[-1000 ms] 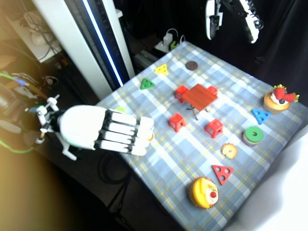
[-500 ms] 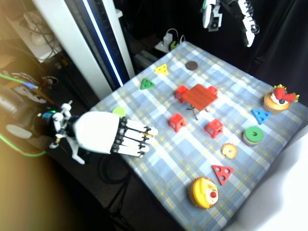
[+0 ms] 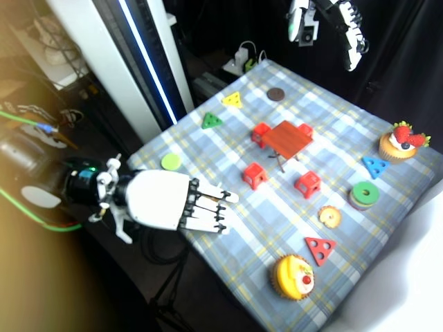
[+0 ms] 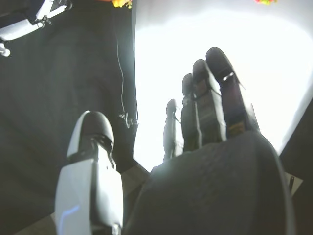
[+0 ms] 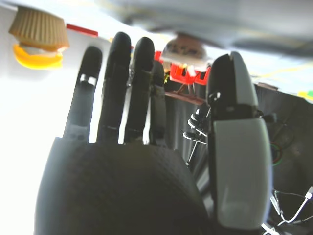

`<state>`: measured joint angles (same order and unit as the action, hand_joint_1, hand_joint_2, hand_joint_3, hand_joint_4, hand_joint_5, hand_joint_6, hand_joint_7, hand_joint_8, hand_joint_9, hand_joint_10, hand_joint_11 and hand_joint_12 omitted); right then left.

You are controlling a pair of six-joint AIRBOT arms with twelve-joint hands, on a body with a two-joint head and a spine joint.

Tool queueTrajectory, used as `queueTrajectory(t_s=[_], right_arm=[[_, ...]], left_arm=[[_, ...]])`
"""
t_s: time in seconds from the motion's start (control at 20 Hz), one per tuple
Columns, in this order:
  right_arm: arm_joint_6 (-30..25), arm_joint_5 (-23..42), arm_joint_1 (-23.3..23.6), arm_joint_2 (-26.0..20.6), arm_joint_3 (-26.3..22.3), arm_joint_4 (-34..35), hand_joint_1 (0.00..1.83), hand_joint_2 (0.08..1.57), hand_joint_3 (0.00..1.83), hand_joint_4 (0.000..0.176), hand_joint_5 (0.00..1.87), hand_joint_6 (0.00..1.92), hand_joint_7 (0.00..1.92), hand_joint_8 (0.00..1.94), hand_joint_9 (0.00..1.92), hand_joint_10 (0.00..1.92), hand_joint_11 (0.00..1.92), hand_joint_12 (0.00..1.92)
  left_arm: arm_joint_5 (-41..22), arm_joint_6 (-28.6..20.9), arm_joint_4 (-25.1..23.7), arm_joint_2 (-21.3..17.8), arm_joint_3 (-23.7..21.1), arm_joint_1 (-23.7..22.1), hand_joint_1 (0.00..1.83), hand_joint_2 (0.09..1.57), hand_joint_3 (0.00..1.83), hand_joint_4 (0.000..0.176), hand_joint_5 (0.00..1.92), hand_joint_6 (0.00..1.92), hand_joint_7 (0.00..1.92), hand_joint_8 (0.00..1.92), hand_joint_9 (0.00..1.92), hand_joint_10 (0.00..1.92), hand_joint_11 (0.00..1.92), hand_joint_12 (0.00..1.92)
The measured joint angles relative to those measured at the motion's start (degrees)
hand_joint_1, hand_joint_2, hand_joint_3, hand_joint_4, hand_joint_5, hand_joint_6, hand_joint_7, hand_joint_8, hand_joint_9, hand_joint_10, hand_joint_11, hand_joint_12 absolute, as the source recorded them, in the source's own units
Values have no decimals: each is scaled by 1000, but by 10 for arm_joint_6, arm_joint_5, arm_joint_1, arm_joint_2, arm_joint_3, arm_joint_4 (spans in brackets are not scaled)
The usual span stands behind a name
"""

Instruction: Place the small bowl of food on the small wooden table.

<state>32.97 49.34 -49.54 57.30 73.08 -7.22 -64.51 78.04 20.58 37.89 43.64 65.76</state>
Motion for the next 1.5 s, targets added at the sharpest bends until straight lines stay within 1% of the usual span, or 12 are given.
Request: queueTrajectory(t_s=[0.1,0.15,0.35,0.4,0.5,0.65,0.8,0.85,1.05,1.2,1.25,1.5], right_arm=[[-15,-8,0,4,7,0,900,1092,2,0,601,12,797,4,629,16,0,1135],[-15,-8,0,5,8,0,911,1085,0,0,568,2,826,6,785,69,154,1244],[-18,-4,0,7,8,-3,895,1098,1,4,641,9,727,1,676,14,29,1291],[-18,-4,0,7,8,-7,926,1097,0,0,698,19,803,23,626,4,5,1066],[-19,-5,0,7,8,-8,959,1090,0,0,613,0,874,14,742,40,56,1272],[-19,-3,0,7,8,-8,986,1076,0,0,633,4,906,12,735,26,44,1246],[-20,-3,0,7,7,-10,980,1073,0,0,722,12,908,8,953,87,507,1101],[-20,1,0,7,7,-10,982,1073,0,0,721,5,920,7,939,72,412,1117],[-20,-1,8,8,7,-16,1007,1031,0,0,662,0,922,3,1008,83,556,1146],[-19,1,9,10,7,-19,897,1032,0,0,699,1,958,10,870,15,332,1124],[-19,0,9,10,7,-22,929,1018,0,0,715,4,1022,26,994,68,459,1211],[-20,-2,13,10,7,-28,1006,1023,0,0,851,34,1069,26,1052,123,547,1361]], left_arm=[[2,-3,4,2,2,0,563,1101,1,176,151,2,369,0,392,0,128,821],[3,-3,1,2,2,0,573,1097,0,176,147,1,363,0,391,0,128,823],[3,-4,0,2,2,0,573,1094,0,176,154,3,378,5,409,6,157,848],[3,-4,2,2,2,0,566,1095,0,176,151,1,373,2,407,4,159,851],[3,-5,0,2,2,0,580,1096,0,176,163,4,368,1,404,1,150,857],[4,-6,0,2,2,0,519,1103,3,176,143,0,368,1,431,10,192,875],[4,-7,0,3,2,-1,568,1084,0,176,145,1,346,0,411,0,163,861],[5,-7,1,5,2,-3,551,1089,0,176,144,1,335,0,407,0,157,861],[6,-8,1,5,2,-4,588,1068,0,176,145,3,359,7,421,4,158,873],[6,-8,1,5,2,-4,579,1071,0,176,136,2,363,5,421,3,154,881],[6,-8,1,5,2,-3,582,1072,0,176,149,6,359,5,418,6,145,886],[6,-8,2,5,2,-4,639,1074,0,176,156,0,350,0,401,0,82,930]])
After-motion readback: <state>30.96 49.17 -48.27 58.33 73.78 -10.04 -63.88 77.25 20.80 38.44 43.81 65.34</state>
